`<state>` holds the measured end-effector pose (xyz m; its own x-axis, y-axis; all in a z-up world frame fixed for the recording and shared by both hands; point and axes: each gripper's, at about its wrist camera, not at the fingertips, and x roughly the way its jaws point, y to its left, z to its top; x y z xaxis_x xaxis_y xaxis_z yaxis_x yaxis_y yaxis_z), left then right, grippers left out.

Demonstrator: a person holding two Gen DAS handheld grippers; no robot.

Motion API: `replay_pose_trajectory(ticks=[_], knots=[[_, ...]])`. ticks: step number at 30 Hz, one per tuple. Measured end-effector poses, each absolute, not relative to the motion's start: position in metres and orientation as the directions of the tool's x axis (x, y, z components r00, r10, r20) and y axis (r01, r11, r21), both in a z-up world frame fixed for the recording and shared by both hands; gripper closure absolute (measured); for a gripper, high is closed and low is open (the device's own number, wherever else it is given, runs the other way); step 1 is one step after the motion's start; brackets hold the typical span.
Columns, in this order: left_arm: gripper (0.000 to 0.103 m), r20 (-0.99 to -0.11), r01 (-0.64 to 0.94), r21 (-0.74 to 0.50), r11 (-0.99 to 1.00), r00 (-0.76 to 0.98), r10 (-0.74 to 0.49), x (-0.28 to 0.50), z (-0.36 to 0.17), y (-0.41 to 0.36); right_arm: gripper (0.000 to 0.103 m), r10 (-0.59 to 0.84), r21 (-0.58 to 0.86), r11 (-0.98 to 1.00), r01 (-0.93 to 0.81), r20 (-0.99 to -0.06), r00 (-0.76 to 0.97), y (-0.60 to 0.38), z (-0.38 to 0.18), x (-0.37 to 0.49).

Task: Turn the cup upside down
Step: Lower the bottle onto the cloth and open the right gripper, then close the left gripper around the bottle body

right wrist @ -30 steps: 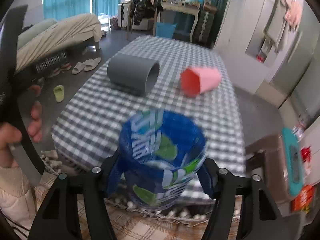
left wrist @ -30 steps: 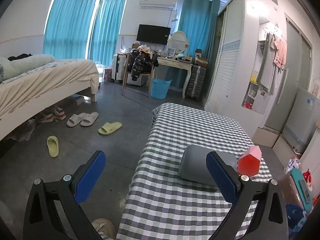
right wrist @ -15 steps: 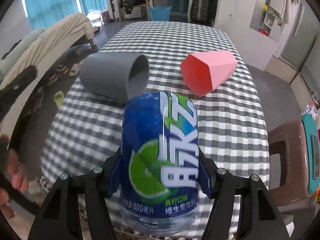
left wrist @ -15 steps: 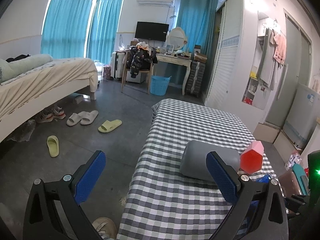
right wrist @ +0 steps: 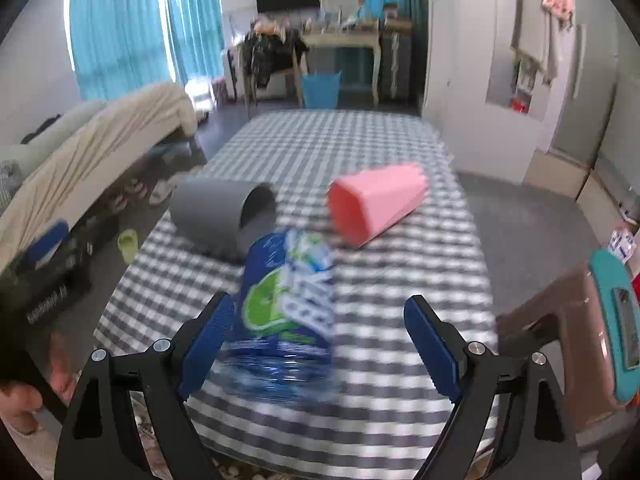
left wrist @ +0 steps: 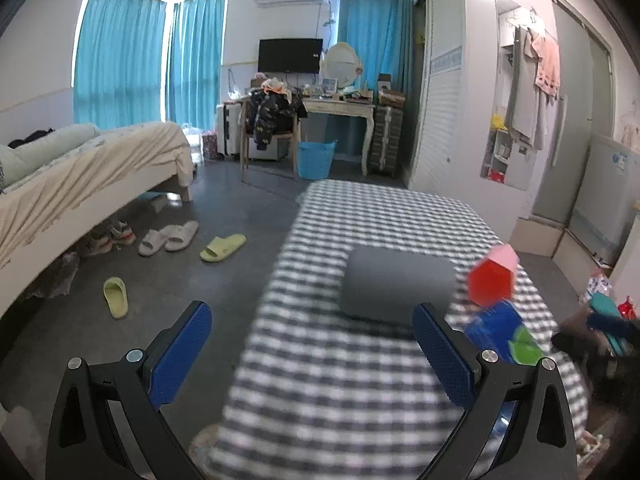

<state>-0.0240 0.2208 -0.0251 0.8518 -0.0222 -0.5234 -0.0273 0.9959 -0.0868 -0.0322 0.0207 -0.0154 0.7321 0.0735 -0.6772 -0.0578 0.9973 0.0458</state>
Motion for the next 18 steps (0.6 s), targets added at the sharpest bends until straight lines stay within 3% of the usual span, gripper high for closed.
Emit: replay_pose_trajectory(ticks=[8,18], knots=[[0.000,-0.520,0.051,-0.104,0.993,0.849,-0.098,-0.058,-0.023,0.153,0.016,-0.043,-0.027,0.999,0.034,-0.513,0.857,-0.034,-0.006,-0.061],[0.001,-0.584,0.144,-0.106,0.984,0.791,-0.179,-0.061,-0.042,0.072,0.011,-0.052,0.079,0.992,0.101,-0.472,0.880,-0.086,-0.010,-0.078]])
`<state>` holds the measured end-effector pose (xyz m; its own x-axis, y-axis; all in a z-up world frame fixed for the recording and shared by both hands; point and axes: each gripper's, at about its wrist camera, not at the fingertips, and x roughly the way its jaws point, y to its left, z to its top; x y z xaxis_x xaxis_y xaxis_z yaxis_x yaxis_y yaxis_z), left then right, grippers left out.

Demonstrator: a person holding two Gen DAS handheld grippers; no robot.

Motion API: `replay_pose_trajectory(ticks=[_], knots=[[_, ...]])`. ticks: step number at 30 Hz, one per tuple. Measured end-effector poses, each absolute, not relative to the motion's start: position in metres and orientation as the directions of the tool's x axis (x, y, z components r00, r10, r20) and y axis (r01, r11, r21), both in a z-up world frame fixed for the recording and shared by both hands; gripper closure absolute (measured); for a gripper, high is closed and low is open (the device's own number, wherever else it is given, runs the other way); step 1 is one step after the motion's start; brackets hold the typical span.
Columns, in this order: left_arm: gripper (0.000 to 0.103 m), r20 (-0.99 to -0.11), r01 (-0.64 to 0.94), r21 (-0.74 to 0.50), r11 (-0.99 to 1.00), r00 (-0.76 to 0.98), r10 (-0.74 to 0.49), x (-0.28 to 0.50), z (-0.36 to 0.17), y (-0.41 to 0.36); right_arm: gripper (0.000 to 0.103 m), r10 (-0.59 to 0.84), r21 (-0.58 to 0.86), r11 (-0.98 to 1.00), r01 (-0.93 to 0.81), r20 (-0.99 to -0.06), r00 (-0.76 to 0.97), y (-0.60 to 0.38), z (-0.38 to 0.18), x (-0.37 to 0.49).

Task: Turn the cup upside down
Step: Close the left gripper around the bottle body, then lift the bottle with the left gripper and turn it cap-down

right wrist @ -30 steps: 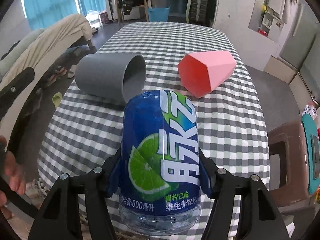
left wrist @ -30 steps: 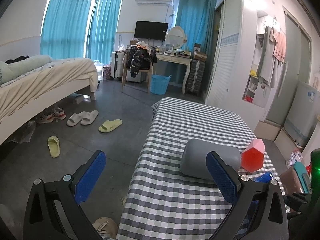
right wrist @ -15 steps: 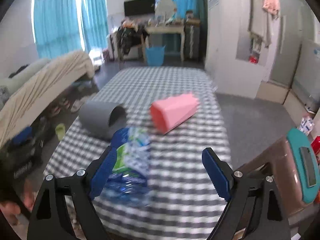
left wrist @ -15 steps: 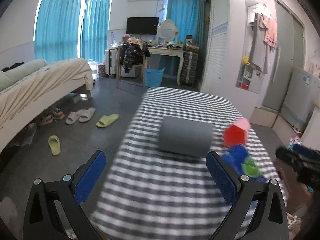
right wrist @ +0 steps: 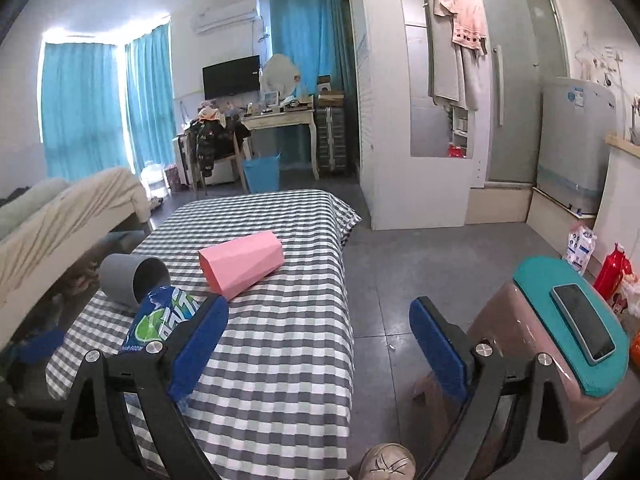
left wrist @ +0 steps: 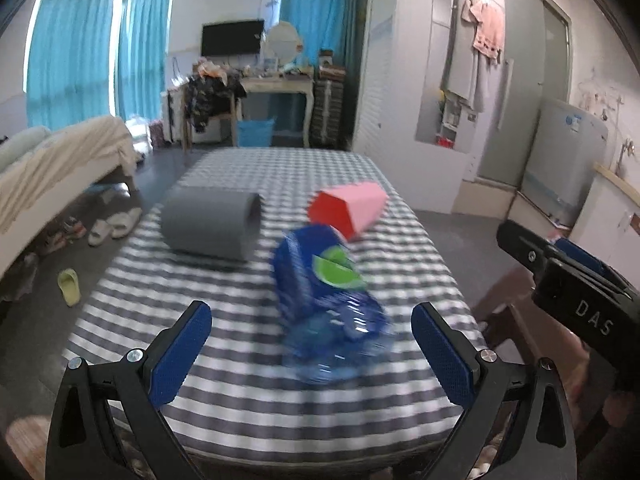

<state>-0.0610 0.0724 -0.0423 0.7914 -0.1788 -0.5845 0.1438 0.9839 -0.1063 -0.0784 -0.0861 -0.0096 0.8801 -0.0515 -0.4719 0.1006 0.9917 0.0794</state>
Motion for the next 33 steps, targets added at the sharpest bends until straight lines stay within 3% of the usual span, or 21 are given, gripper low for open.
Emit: replay_pose_trajectory(ticks=[12,14,18,19,33], knots=[[0.003,-0.637,0.129,-0.083,0.988,0.756,-0.152,-0.050,-0.079,0.053,0.011,-0.012,0.103,0.992,0.070,-0.483,0.876,-0.094,-0.018,-0.082],[0.017,-0.649,0.141,-0.059,0.988,0.747,-0.145,-0.049,-0.087,0.048,0.011,-0.004,0.103,0.993,0.063,-0.489,0.872,-0.092,-0.019,-0.080],[0.020,-0.656,0.144,-0.070,0.987,0.739,-0.155,-0.047,-0.091,0.053,0.011,0.001,0.095,0.994,0.054,-0.496,0.868,-0.090,-0.022,-0.078],[0.027,-0.653,0.149,-0.075,0.986,0.740,-0.161,-0.048,-0.090,0.054,0.011,-0.001,0.091,0.994,0.054,-0.498,0.867,-0.088,-0.023,-0.078],[0.028,-0.588,0.158,-0.068,0.985,0.792,-0.167,-0.056,-0.052,0.076,0.011,-0.011,0.059,0.997,0.049,-0.531,0.848,-0.078,-0.034,-0.072]])
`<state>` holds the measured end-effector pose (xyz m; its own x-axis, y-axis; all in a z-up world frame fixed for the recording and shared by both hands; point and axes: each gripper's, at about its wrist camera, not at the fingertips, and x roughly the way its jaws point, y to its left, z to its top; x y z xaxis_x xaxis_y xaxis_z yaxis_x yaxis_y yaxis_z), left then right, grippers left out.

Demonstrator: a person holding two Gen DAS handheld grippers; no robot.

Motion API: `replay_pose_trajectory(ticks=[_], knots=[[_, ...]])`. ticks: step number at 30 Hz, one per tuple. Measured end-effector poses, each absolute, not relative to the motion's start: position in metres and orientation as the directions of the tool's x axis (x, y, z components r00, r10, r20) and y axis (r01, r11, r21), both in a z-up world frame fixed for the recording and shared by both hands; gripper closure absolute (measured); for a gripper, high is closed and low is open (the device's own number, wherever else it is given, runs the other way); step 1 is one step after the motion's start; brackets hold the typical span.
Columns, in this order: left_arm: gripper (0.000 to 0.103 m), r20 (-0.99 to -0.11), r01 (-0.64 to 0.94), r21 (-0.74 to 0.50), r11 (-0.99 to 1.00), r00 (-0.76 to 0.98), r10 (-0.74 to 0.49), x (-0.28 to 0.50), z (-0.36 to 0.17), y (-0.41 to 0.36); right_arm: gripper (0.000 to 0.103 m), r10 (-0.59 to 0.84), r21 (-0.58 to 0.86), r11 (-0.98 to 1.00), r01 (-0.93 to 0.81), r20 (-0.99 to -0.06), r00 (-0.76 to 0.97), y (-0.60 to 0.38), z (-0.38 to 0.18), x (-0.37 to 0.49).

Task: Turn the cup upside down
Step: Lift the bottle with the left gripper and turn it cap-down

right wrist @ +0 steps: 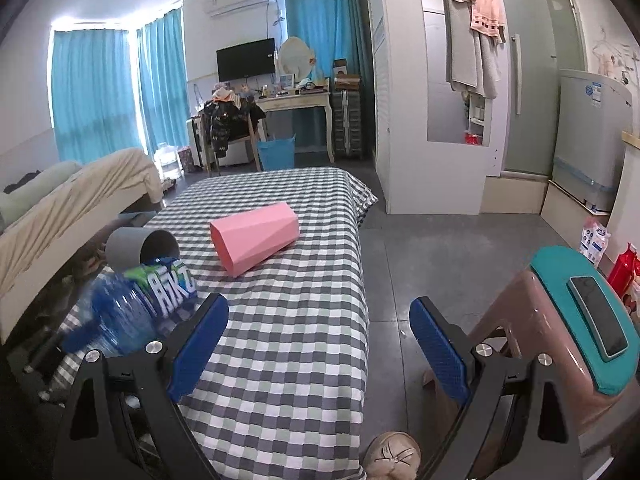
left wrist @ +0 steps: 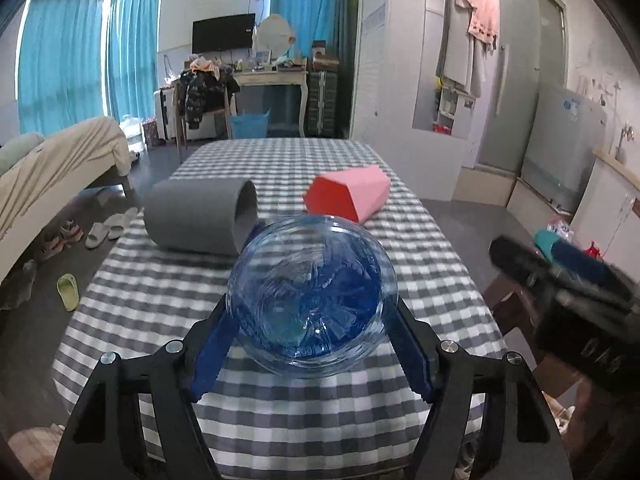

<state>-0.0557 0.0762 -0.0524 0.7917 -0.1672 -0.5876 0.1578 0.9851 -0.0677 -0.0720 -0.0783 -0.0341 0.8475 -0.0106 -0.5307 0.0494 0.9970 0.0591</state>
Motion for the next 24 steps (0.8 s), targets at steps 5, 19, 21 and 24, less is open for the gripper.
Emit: replay_pose_trajectory(ticks=[5,19,21,24], knots=[[0.028,-0.573,0.152,-0.076,0.986,0.802,-0.167,-0.056,-0.042,0.082,0.011,-0.011,0.057,0.997,0.049,-0.533,0.846,-0.078,-0.035,-0.071],[0.029,-0.591,0.106,-0.101,0.989,0.794,-0.145,-0.048,-0.031,0.098,0.011,-0.015,0.060,0.997,0.054,-0.520,0.854,-0.079,-0.033,-0.071],[0.029,-0.601,0.090,-0.110,0.990,0.787,-0.138,-0.045,-0.035,0.103,0.011,-0.014,0.058,0.997,0.052,-0.521,0.853,-0.078,-0.033,-0.071],[0.029,-0.611,0.083,-0.129,0.988,0.779,-0.145,-0.043,-0.039,0.109,0.011,-0.017,0.057,0.997,0.054,-0.524,0.852,-0.078,-0.034,-0.071]])
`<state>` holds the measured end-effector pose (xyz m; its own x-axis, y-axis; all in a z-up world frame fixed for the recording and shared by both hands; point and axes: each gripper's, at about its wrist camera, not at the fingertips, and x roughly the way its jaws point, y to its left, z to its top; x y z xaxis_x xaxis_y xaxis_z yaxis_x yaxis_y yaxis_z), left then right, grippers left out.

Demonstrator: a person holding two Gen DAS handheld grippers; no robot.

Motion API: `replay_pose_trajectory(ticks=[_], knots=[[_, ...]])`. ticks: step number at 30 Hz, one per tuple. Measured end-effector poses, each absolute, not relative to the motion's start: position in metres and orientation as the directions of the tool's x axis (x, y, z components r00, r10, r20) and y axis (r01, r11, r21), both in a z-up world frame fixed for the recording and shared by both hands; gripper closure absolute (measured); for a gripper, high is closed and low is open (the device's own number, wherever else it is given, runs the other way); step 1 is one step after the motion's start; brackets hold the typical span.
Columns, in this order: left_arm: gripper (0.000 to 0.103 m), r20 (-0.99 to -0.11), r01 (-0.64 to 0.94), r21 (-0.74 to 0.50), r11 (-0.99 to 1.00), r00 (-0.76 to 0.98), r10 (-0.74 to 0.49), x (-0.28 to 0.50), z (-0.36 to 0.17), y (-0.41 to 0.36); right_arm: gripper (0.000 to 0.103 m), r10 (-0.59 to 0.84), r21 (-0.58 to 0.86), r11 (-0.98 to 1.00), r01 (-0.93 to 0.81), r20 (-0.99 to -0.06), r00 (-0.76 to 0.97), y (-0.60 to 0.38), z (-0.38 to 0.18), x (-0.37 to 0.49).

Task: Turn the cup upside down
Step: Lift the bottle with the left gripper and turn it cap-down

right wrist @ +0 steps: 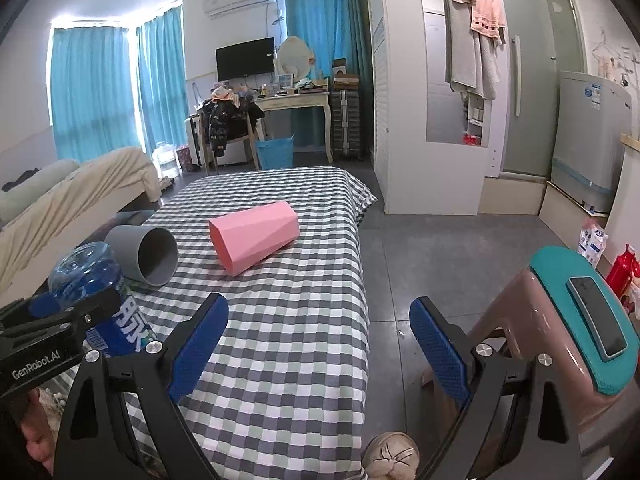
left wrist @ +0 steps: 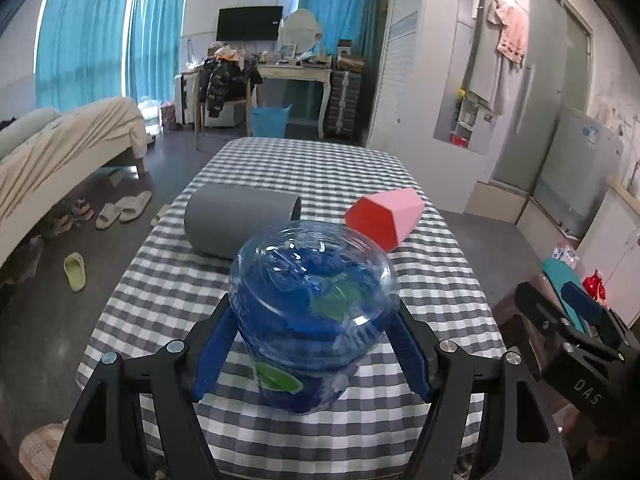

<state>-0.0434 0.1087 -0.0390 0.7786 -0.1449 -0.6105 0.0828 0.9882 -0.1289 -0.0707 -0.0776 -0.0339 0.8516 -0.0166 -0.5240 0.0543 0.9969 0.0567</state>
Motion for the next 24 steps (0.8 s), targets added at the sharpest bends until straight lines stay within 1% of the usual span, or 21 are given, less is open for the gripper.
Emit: replay_pose_trajectory(ticks=[6,9,10,11,13,17,19,20,24], knots=[[0.029,-0.605,0.103,-0.122,0.987,0.781,-0.156,-0.048,-0.040,0.109,0.011,-0.017,0.054,0.997,0.054,-0.528,0.849,-0.077,-0.035,-0.070],[0.027,-0.602,0.112,-0.108,0.988,0.783,-0.155,-0.048,-0.040,0.107,0.011,-0.017,0.054,0.997,0.053,-0.528,0.849,-0.076,-0.035,-0.070],[0.025,-0.604,0.114,-0.105,0.988,0.782,-0.154,-0.047,-0.041,0.106,0.011,-0.017,0.053,0.997,0.053,-0.528,0.849,-0.076,-0.035,-0.070],[0.021,-0.613,0.117,-0.099,0.988,0.775,-0.153,-0.046,-0.043,0.106,0.011,-0.018,0.054,0.997,0.054,-0.528,0.849,-0.076,-0.035,-0.070],[0.021,-0.629,0.110,-0.082,0.990,0.765,-0.138,-0.044,-0.048,0.105,0.011,-0.019,0.053,0.997,0.055,-0.528,0.849,-0.076,-0.035,-0.070],[0.021,-0.654,0.108,-0.098,0.989,0.742,-0.146,-0.037,-0.065,0.107,0.011,-0.019,0.052,0.997,0.055,-0.529,0.848,-0.075,-0.036,-0.069],[0.023,-0.658,0.098,-0.109,0.989,0.739,-0.146,-0.034,-0.072,0.108,0.011,-0.018,0.052,0.997,0.054,-0.529,0.848,-0.076,-0.036,-0.069],[0.032,-0.653,0.105,-0.125,0.987,0.740,-0.162,-0.034,-0.073,0.109,0.011,-0.019,0.053,0.997,0.056,-0.529,0.848,-0.076,-0.036,-0.069],[0.032,-0.612,0.128,-0.107,0.986,0.773,-0.167,-0.033,-0.069,0.100,0.011,-0.028,0.057,0.996,0.068,-0.526,0.850,-0.077,-0.036,-0.068]])
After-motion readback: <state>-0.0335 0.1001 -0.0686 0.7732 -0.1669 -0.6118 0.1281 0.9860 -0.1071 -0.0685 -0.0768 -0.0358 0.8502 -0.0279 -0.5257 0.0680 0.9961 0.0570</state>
